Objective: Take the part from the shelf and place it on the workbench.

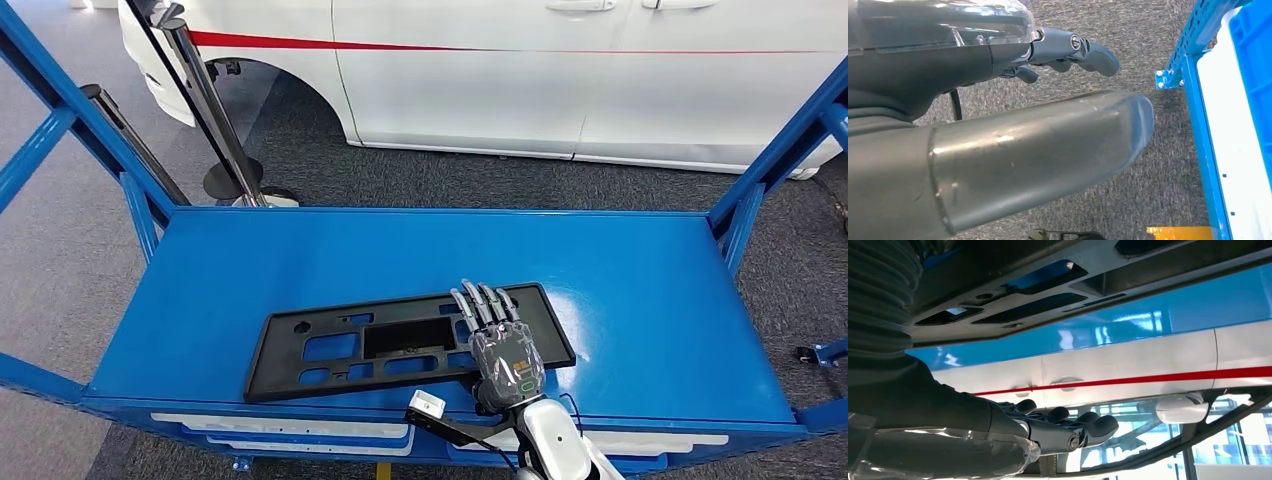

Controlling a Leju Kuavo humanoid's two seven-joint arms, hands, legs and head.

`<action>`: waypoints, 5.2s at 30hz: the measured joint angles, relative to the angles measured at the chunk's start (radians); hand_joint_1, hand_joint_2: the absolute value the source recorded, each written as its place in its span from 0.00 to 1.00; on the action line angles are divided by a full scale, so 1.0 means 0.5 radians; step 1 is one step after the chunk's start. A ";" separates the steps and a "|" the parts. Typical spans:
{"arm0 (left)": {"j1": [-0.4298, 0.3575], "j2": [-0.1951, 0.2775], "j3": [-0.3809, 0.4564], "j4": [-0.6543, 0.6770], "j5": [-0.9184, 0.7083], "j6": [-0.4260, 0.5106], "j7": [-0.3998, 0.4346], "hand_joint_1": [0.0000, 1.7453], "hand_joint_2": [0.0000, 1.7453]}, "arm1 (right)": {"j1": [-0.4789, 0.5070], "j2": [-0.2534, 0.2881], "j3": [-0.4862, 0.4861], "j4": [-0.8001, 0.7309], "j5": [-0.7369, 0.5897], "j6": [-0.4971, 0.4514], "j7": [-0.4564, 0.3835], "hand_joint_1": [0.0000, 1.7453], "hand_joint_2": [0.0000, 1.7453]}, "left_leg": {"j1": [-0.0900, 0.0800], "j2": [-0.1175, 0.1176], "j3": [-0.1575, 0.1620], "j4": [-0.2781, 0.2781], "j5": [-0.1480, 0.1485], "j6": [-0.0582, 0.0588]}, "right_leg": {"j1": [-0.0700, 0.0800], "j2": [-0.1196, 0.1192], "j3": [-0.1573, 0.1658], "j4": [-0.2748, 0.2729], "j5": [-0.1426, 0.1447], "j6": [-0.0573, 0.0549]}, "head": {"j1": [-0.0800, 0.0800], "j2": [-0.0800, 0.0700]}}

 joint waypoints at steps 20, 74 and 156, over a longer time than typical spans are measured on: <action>-0.030 0.006 -0.066 0.051 0.000 0.022 0.018 0.00 0.00 | -0.031 0.012 0.019 0.041 0.013 0.056 -0.001 0.00 1.00 | -0.015 -0.003 0.166 -0.478 0.264 0.071 | -0.005 0.003 0.005 0.020 -0.021 0.082 | 0.001 0.001; 0.036 0.042 -0.224 0.179 0.312 0.087 0.057 0.00 0.00 | 0.184 0.112 -0.201 -0.687 -1.582 0.168 -0.520 1.00 1.00 | 0.000 0.004 0.194 -0.531 0.285 0.102 | 0.000 0.005 -0.168 0.412 -0.257 0.098 | 0.003 0.000; 0.546 -0.165 -1.065 -0.304 1.448 0.066 0.587 0.00 0.00 | 1.275 -0.160 -0.668 -1.451 -2.671 0.116 -1.123 1.00 1.00 | -0.008 0.017 0.204 -0.125 0.076 0.015 | -0.015 -0.024 -0.046 0.004 0.035 0.022 | -0.002 0.000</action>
